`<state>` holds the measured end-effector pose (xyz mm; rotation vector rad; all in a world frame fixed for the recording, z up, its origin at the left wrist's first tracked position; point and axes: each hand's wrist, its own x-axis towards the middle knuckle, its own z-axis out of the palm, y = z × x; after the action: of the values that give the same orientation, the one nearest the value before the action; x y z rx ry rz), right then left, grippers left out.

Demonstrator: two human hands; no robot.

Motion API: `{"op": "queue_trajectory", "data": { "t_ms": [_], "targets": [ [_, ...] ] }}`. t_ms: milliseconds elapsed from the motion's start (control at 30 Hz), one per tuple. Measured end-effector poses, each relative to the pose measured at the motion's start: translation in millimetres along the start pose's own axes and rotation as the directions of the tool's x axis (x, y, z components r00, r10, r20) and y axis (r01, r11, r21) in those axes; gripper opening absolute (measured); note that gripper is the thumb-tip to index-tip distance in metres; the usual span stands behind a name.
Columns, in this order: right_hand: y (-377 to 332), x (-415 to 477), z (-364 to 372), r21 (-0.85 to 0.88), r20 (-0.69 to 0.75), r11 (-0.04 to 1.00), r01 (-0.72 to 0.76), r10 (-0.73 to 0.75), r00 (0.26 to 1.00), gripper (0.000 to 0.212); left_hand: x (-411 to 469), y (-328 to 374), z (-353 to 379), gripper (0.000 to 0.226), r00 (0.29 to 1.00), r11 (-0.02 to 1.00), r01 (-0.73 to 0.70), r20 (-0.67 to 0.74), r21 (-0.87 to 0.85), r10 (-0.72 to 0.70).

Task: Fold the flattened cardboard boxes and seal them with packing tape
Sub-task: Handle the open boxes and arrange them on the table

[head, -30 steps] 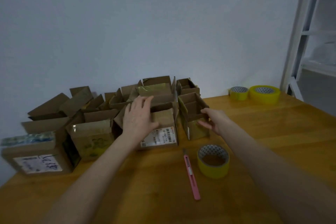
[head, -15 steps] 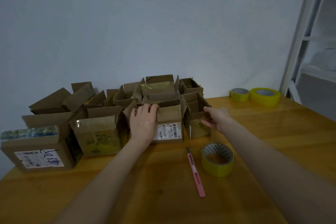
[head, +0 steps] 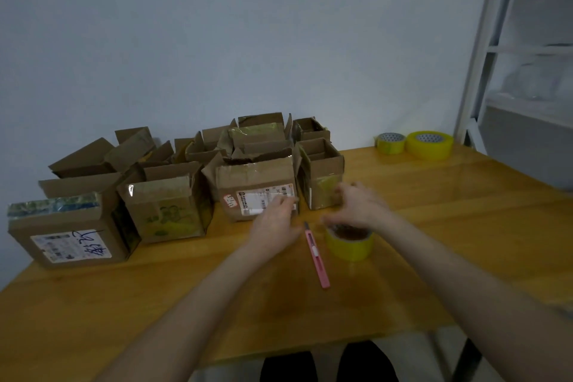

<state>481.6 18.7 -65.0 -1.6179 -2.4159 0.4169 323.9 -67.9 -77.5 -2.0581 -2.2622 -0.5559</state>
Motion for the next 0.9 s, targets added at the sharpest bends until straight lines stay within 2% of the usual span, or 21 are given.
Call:
{"op": "queue_trajectory", "data": {
  "t_ms": [67,133,167,267,333,400,500,600,700,767,833,900],
  "targets": [
    [8,-7,13,-0.011,0.138,0.999,-0.034,0.035,0.990,0.101,-9,12,11,0.078,0.968,0.983,0.121,0.236,-0.140,-0.086],
    [14,-10,25,0.060,0.168,0.995,-0.083,0.072,0.983,0.102,-17,22,23,0.079,0.909,0.964,0.168,0.411,-0.205,-0.071],
    [15,-12,29,0.069,0.159,0.993,-0.096,0.084,0.984,0.099,-20,26,28,0.075,0.890,0.978,0.132,0.453,-0.161,-0.046],
    [24,-10,28,0.033,0.109,0.989,-0.146,0.142,0.984,0.090,-21,34,41,0.059,0.907,0.997,-0.026,0.420,0.079,-0.010],
    [37,-5,22,0.022,0.087,0.981,-0.192,0.190,0.978,0.090,-13,44,47,0.051,0.903,0.994,-0.020,0.429,0.110,-0.029],
    [55,-1,15,0.019,0.076,0.973,-0.229,0.227,0.971,0.090,-2,56,53,0.044,0.880,0.997,0.052,0.470,0.050,-0.070],
    [79,6,3,0.013,0.057,0.963,-0.268,0.267,0.962,0.089,17,75,59,0.039,0.892,0.988,0.137,0.442,-0.072,-0.092],
    [100,15,-6,0.001,0.058,0.962,-0.272,0.272,0.961,0.085,35,96,64,0.057,0.898,0.943,0.238,0.423,-0.231,-0.123],
    [109,16,-14,-0.058,0.064,0.961,-0.270,0.273,0.960,0.076,45,111,70,0.060,0.896,0.928,0.261,0.423,-0.264,-0.132],
    [103,11,-16,-0.172,-0.060,0.964,-0.204,0.196,0.979,0.062,46,112,72,0.057,0.895,0.945,0.235,0.429,-0.226,-0.120],
    [88,3,-16,-0.167,-0.217,0.981,-0.101,0.064,0.974,0.038,45,106,69,0.049,0.906,0.947,0.226,0.406,-0.229,-0.118],
    [68,-7,-13,-0.125,-0.209,0.991,-0.052,0.025,0.977,0.029,42,96,65,0.044,0.929,0.942,0.229,0.344,-0.247,-0.136]
  ]
}}
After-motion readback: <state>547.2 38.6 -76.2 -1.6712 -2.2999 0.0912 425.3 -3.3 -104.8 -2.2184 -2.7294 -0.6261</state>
